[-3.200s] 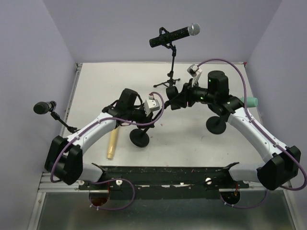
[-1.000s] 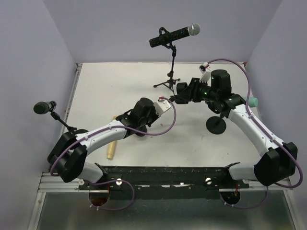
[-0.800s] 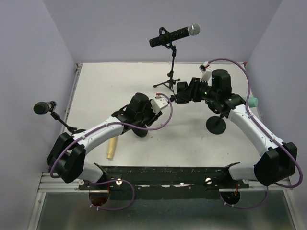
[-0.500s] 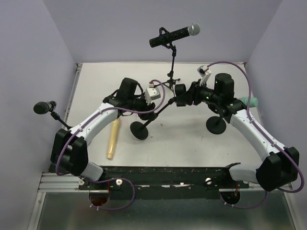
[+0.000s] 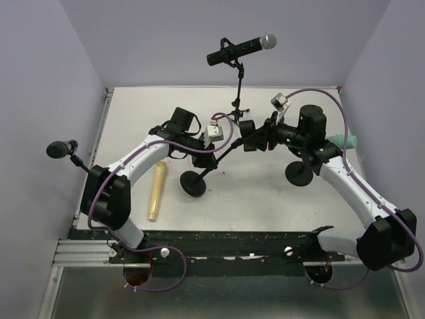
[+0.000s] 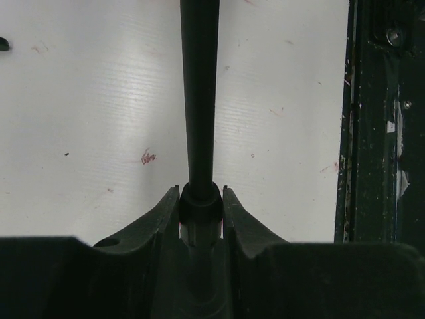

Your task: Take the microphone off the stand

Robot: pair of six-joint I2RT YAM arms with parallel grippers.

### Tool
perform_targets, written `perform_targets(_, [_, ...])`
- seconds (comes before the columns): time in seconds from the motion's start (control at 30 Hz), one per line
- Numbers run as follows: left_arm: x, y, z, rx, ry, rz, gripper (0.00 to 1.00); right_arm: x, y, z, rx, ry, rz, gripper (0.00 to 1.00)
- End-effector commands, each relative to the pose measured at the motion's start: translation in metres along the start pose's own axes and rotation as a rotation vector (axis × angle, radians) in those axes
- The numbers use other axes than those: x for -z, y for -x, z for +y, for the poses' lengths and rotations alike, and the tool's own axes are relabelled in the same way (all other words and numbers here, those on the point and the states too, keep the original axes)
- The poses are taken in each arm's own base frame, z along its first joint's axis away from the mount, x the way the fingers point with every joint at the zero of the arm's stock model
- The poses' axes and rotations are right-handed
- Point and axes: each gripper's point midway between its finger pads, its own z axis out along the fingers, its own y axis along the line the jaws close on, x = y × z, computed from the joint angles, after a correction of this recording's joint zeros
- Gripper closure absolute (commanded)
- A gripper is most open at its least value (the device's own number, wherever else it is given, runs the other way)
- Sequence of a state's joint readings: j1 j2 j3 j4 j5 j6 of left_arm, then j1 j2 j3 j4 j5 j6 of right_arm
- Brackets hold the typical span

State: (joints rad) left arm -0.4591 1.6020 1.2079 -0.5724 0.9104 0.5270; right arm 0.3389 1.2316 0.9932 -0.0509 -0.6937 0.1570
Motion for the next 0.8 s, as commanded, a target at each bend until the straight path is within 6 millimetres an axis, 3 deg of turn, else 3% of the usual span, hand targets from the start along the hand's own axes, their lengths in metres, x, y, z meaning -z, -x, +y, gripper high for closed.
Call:
perform_targets(0.0, [-0.004, -0.008, -0.017, 0.013, -0.059, 0.004, 0.94, -0.001, 0.003, -0.004, 0.001, -0.03, -0.016, 0.99])
perform_targets(0.07, [-0.003, 0.0, -0.016, 0.0, -0.005, -0.017, 1.0, -0.002, 0.008, -0.014, -0.065, -0.097, -0.024, 0.99])
perform_targets(0.17, [-0.005, 0.02, -0.017, -0.042, 0.121, -0.078, 1.0, -0.005, 0.011, -0.027, -0.175, -0.18, -0.009, 0.99])
perform_targets(0.23, [-0.004, 0.034, -0.013, -0.079, 0.24, -0.129, 1.0, -0.007, 0.011, -0.026, -0.206, -0.167, 0.008, 0.99])
perform_targets(0.3, [0.001, 0.05, 0.001, -0.15, 0.464, -0.179, 1.0, -0.011, 0.011, -0.024, -0.239, -0.155, 0.029, 0.99])
perform_targets(0.4, [0.042, 0.065, 0.038, -0.156, 0.935, -0.283, 1.0, -0.011, 0.005, -0.038, -0.352, -0.248, 0.056, 1.0])
perform_targets(0.47, [0.052, 0.06, 0.052, -0.102, 1.074, -0.29, 1.0, -0.01, 0.003, -0.042, -0.39, -0.291, 0.059, 0.99])
perform_targets(0.6, [0.039, 0.046, 0.053, -0.022, 1.039, -0.261, 1.0, -0.009, -0.005, -0.04, -0.397, -0.282, 0.084, 0.99])
perform_targets(0.77, [0.012, 0.047, 0.025, -0.035, 0.804, -0.26, 1.0, -0.009, 0.003, -0.039, -0.358, -0.272, 0.051, 0.99])
